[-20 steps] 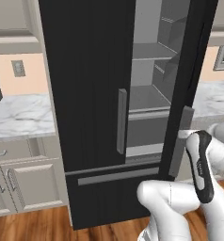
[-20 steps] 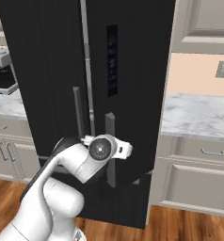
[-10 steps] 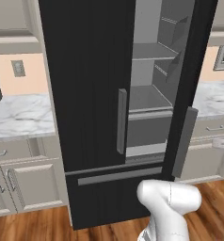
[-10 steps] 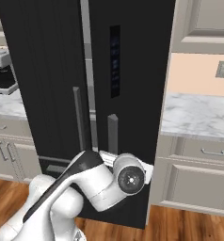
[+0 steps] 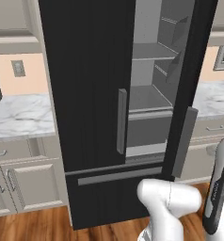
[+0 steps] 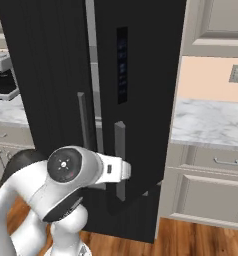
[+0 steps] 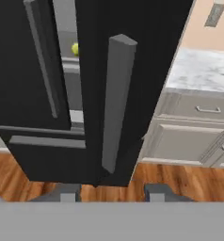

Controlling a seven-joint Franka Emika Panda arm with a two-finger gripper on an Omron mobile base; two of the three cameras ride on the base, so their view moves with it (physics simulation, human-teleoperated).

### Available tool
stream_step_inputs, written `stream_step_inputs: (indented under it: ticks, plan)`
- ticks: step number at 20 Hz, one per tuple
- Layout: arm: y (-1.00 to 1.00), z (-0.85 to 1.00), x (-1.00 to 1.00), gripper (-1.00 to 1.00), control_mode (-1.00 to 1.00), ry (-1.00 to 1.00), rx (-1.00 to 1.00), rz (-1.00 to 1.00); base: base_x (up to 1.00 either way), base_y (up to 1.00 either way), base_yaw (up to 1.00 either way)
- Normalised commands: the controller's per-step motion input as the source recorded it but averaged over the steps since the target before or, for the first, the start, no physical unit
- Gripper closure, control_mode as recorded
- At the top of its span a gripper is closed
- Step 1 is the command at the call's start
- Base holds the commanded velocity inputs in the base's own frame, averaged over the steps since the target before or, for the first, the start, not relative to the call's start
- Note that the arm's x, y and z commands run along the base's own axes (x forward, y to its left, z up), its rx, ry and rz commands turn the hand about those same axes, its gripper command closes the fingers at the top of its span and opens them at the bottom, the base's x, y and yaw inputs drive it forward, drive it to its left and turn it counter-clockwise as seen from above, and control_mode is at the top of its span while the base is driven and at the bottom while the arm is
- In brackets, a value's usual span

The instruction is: Retrieve a lemon from the fridge and place it on the cutting board with the fish.

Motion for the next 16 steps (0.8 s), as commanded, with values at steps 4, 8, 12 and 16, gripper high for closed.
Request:
stream_step_inputs:
  ticks: [4,8,12,16]
  plan:
    - [0.92,0.53,-0.46,-1.0,-1.0,0.15,-0.48,-0.15,0.0,0.0,0.0]
    - [0.91,0.44,-0.02,-1.0,-1.0,0.23,-0.53,-0.19,0.0,0.0,0.0]
    - [0.73,-0.02,0.32,-1.0,-1.0,0.13,-0.31,-0.15,0.0,0.0,0.0]
    - [0.27,-0.11,0.16,-1.0,-1.0,0.1,-0.02,-0.01,0.0,0.0,0.0]
